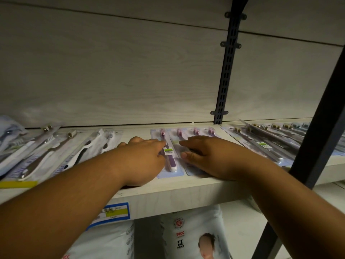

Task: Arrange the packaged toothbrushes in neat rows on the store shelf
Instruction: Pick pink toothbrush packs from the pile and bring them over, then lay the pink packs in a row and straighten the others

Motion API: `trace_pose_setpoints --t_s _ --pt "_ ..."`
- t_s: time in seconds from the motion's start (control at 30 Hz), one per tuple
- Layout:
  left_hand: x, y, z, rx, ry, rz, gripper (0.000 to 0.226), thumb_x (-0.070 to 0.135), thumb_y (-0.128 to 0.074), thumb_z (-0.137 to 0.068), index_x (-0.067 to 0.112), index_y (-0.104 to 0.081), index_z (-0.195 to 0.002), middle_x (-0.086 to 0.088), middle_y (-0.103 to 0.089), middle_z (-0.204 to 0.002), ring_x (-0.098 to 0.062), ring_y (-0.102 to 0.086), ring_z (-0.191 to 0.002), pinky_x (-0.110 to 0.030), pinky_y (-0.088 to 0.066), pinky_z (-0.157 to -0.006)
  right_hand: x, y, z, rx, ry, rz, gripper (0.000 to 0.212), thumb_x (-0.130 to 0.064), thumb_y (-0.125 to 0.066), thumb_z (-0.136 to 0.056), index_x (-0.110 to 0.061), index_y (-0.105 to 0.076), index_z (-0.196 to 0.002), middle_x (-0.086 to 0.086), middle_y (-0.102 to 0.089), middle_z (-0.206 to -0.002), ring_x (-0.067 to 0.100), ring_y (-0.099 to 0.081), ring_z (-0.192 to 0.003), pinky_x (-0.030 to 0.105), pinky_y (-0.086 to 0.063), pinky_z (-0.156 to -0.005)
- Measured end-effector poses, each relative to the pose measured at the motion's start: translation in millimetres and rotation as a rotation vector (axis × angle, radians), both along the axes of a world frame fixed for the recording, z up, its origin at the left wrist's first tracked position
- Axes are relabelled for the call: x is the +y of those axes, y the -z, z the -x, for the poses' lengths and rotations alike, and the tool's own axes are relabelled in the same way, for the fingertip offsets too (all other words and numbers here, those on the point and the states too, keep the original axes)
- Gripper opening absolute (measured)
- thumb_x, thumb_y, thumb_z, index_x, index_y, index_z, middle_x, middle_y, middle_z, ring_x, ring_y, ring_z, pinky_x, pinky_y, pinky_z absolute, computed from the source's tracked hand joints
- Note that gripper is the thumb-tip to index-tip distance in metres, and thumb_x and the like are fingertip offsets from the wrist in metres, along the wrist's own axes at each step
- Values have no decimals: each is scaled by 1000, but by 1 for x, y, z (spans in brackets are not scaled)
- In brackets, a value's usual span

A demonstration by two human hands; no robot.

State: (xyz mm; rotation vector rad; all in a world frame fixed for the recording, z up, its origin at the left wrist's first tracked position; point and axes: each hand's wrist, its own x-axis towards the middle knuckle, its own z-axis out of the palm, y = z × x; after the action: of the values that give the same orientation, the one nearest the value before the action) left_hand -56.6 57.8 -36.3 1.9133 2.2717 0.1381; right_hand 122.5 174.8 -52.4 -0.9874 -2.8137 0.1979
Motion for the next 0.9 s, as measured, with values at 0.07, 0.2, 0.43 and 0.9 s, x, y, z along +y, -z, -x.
trace_pose_setpoints --t_s 0.07,0.2,0.43,0.9 --pt "0 1 1 6 0 2 54 37 -25 -107 39 -10 -159 6 -19 -165 -22 -21 -147 -39 -24 -115 -1 0 -1 7 4 0 52 -60 -34 -103 -39 -45 -149 -10 -47 -152 16 -51 -128 35 -41 -104" --pt "-1 2 2 -42 43 2 54 40 -25 -108 41 -7 -158 7 -14 -166 -21 -19 -149 -41 -22 -118 -6 -5 -5 103 4 -38 61 -63 -32 -101 -41 -29 -158 -13 -25 -166 14 -28 -150 40 -24 -120" --pt "1 6 5 -104 49 5 54 47 -24 -107 49 -2 -156 12 -5 -168 -20 -14 -153 -39 -18 -121 -3 1 0 49 -12 -13 46 -62 -33 -102 -32 -62 -121 -11 -64 -118 9 -59 -98 38 -51 -90" --pt "6 14 12 -176 85 -66 63 57 -27 -103 43 1 -158 17 -1 -167 -7 -3 -153 -34 -7 -125 -6 -6 -16 24 115 -7 55 -61 -31 -103 -33 -45 -148 0 -48 -153 22 -48 -133 38 -37 -108"
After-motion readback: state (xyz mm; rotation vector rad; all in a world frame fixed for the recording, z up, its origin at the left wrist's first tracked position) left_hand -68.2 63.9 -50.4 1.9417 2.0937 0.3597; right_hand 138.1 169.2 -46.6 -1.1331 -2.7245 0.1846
